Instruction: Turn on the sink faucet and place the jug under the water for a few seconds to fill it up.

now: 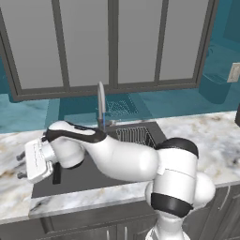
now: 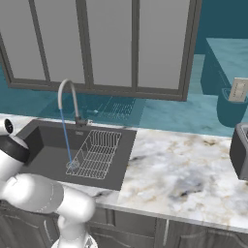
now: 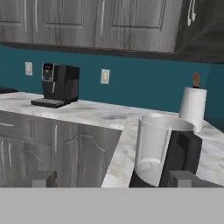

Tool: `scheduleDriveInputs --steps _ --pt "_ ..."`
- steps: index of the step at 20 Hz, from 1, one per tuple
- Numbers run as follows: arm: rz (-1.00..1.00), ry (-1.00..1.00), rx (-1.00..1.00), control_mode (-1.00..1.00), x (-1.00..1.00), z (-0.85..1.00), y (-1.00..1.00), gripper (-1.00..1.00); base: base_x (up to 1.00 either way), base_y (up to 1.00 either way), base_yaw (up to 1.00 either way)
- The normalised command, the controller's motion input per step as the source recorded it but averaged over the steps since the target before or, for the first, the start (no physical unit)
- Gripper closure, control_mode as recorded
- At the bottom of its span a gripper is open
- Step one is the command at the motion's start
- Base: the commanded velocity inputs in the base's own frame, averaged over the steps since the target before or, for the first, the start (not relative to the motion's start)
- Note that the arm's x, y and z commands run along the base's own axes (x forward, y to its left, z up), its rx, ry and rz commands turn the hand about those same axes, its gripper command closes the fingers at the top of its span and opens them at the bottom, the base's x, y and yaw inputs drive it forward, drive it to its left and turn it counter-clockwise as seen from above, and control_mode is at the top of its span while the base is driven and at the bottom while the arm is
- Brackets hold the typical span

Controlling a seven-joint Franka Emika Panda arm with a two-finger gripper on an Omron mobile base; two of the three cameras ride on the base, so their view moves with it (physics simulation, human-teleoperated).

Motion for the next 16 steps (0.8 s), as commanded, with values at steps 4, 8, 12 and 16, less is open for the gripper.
scheduleDriveInputs --steps 4,8,12,16 --pt "0.0 0.13 0.0 -1.0 0.34 0.0 0.43 -1.0 0.0 0.0 0.0" --pt "0.0 0.13 0.0 -1.0 0.37 0.0 0.38 -1.0 0.0 0.0 0.0" --pt "0.0 0.08 0.0 -1.0 0.36 0.0 0.24 -1.0 0.0 0.0 0.0" --pt "0.0 0.04 0.0 -1.0 0.32 -0.04 0.25 -1.0 0.0 0.0 0.0"
